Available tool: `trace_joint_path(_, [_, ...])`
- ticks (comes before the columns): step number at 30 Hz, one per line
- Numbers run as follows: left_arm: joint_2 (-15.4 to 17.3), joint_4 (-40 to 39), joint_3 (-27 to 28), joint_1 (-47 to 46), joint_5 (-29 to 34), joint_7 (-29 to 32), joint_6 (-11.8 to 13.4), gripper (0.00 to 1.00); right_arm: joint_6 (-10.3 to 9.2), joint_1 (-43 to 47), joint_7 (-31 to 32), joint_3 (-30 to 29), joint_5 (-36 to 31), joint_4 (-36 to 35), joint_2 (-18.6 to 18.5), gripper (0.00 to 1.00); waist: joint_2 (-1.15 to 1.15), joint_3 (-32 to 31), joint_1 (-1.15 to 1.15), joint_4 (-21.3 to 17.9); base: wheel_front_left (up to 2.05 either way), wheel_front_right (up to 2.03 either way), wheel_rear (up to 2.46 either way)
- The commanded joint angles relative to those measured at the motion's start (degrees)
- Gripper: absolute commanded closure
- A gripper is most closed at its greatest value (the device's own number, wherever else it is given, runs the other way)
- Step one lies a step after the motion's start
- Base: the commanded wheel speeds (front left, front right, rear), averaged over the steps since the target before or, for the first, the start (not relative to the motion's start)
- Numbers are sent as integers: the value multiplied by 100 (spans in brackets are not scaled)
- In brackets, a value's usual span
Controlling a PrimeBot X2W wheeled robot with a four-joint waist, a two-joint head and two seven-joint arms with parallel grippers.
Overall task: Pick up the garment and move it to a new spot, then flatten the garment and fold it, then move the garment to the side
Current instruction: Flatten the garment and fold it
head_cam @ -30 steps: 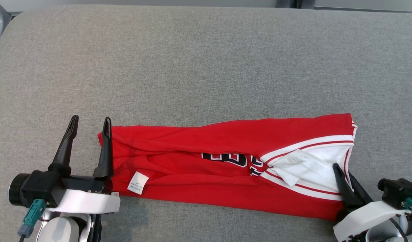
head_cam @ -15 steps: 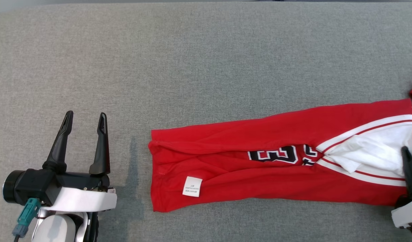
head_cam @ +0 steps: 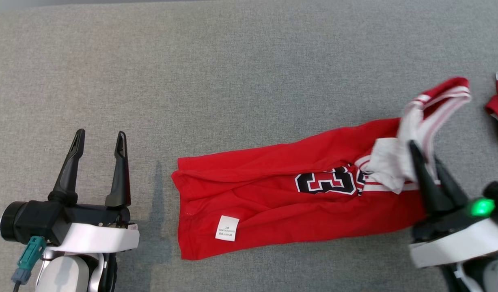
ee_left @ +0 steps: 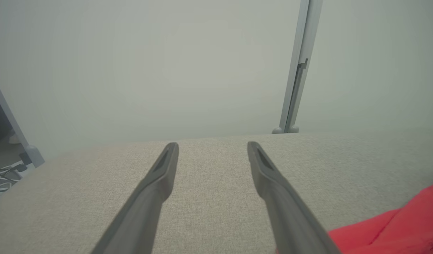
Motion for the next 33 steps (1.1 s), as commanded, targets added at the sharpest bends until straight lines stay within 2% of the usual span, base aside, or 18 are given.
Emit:
trace_joint_path(1, [34,-1,-9,-83,-9,-27,-9,0,1,-111,106,265,-25,-212,31,100,0,-16,0,7,0,0,0])
trace_joint_path(7, [19,24,-84,-164,-16,-26,-36,0,1,-594,412,1749,152,-550,289,100,0,-12,0,82,0,0,0])
trace_joint_path(12, [-22,57,-160,-216,-28,-27,-65,0,1,-1145,413,3042,529,-49,482,100,0,14,0,228,0,0,0])
trace_joint_path(15, [-59,86,-202,-260,-24,-26,-97,0,1,-1439,264,3582,774,432,605,100,0,43,0,331,0,0,0])
trace_joint_path(20, [-129,158,-247,-283,-8,-26,-155,0,2,-1897,-161,4114,1000,1361,808,100,0,95,0,431,0,0,0])
trace_joint_path(21, [-129,158,-247,-283,-8,-26,-155,0,2,-1897,-161,4114,1000,1361,808,100,0,95,0,431,0,0,0])
trace_joint_path(31, [-204,339,-299,-424,75,-26,-296,0,2,-2700,-925,4863,1552,2991,1138,100,0,155,0,520,0,0,0])
trace_joint_path(32, [-212,348,-300,-442,86,-26,-304,0,2,-2761,-972,4922,1616,3093,1155,64,0,158,0,521,0,0,0])
trace_joint_path(33, [-218,361,-301,-458,96,-26,-319,0,2,-2819,-1011,4983,1666,3196,1164,8,0,159,0,522,0,0,0])
